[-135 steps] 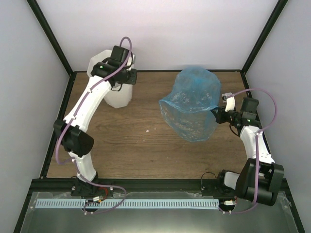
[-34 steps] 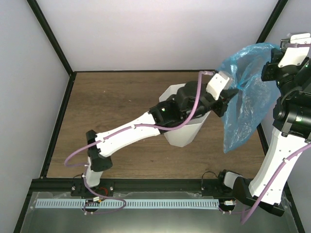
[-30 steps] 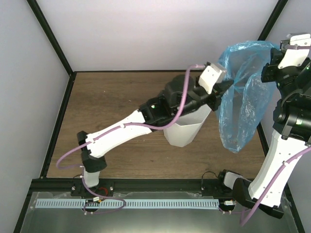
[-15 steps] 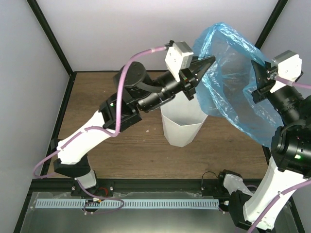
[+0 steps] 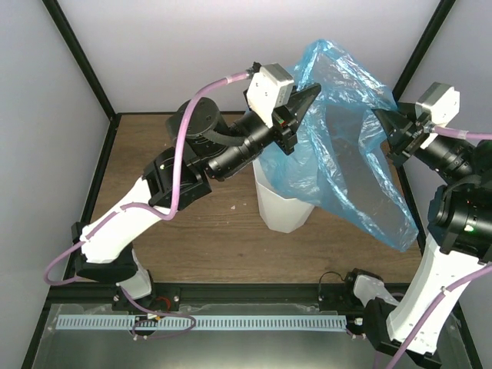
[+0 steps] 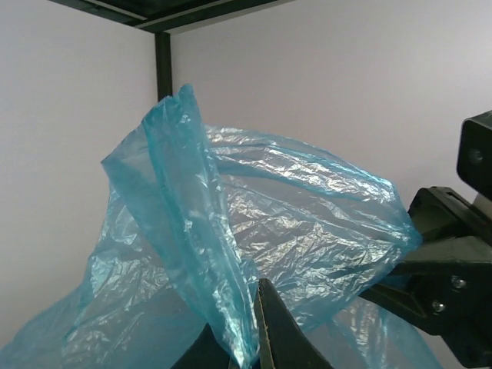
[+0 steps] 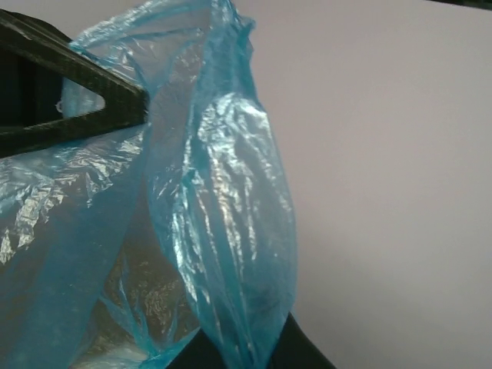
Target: Put the trash bags into the trash bin
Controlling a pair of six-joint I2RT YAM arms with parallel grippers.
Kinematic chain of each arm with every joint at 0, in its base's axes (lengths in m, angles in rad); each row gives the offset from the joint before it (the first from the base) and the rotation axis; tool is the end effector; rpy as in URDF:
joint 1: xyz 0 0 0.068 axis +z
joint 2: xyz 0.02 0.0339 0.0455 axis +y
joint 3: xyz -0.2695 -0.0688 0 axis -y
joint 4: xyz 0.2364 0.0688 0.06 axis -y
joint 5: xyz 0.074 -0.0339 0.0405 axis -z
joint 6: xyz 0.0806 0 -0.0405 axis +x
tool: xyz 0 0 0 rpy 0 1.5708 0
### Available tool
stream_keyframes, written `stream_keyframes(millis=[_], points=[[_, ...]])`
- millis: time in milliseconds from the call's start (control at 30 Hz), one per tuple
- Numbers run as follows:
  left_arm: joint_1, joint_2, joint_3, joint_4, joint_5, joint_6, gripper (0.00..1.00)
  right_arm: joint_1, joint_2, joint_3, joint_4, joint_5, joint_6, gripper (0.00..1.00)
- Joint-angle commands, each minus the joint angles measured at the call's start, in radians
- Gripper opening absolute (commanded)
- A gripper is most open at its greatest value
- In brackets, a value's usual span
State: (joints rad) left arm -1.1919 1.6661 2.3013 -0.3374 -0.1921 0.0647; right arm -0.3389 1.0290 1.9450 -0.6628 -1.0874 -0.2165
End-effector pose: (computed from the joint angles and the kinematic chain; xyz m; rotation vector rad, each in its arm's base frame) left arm 0.1425 -0.3164 0.6153 0.6339 1.1640 -0.8429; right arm 0.1042 0.0389 0.5964 -0.8261 1.2031 0.2613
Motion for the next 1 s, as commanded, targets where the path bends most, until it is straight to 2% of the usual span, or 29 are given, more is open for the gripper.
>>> stream_keyframes(millis=[0,133,400,733,967], points=[[-0.001,-0.007,-0.016,-0.019,-0.085,0.047,0.04,-0.004,0.020,-0.043,0.048,-0.103,0.057,0.02],[0.004,0.004,-0.013,-0.022,-0.128,0.066,0.04,-0.003,0.043,-0.043,0.072,-0.118,0.084,0.02],[0.040,0.030,-0.011,-0.018,-0.117,0.041,0.04,-0.003,0.071,-0.055,0.135,-0.118,0.154,0.02],[0.199,0.067,-0.011,-0.013,0.037,-0.107,0.04,-0.003,0.100,-0.129,0.230,-0.022,0.269,0.01],[0.297,0.088,-0.051,-0.008,0.111,-0.152,0.04,-0.003,0.105,-0.220,0.288,0.017,0.294,0.01]])
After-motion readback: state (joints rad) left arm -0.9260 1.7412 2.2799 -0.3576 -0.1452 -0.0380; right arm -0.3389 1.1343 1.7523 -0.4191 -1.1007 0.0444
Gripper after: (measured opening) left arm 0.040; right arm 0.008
